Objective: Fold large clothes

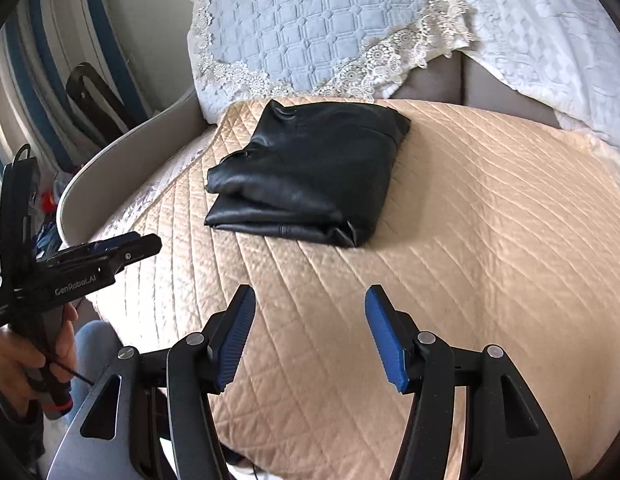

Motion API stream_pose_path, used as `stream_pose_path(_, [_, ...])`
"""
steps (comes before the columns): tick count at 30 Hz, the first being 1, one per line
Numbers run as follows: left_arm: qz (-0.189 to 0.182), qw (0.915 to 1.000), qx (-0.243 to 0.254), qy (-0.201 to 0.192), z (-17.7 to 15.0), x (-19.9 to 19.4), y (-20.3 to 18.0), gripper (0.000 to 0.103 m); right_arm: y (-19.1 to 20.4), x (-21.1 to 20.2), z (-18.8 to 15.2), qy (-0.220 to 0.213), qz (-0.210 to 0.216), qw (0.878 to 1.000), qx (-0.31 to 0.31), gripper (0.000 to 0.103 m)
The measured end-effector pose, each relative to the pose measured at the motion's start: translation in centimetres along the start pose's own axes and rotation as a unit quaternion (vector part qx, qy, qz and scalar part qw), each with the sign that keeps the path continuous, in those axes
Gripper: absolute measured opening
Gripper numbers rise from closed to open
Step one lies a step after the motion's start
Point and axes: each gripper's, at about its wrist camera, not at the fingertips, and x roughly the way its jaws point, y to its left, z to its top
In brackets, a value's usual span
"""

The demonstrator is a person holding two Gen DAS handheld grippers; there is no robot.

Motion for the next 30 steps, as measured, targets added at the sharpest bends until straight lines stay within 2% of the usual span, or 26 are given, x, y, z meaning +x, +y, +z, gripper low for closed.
stream_pose_path(13, [-0.012,0.9999,-0.011,0.006,-1.4,-0.8,-0.1,0.055,0.7,-0.4,-0.7,0.001,-0.013,1.000,-0.008,0.058])
stream_pose_path(19, [0.003,1.0000,-0.004,0.004,-1.7,-1.1,-0.3,0.055,1.1,-0.4,-0.8,0.002,-0.011,1.000,-0.011,0.058])
stream_pose_path(30, [0.002,1.0000,-0.007,0.004,-1.8,-1.3,-0.5,0.057,1.8,-0.4,-0.7,0.004,-0.009,1.000,-0.016,0.058])
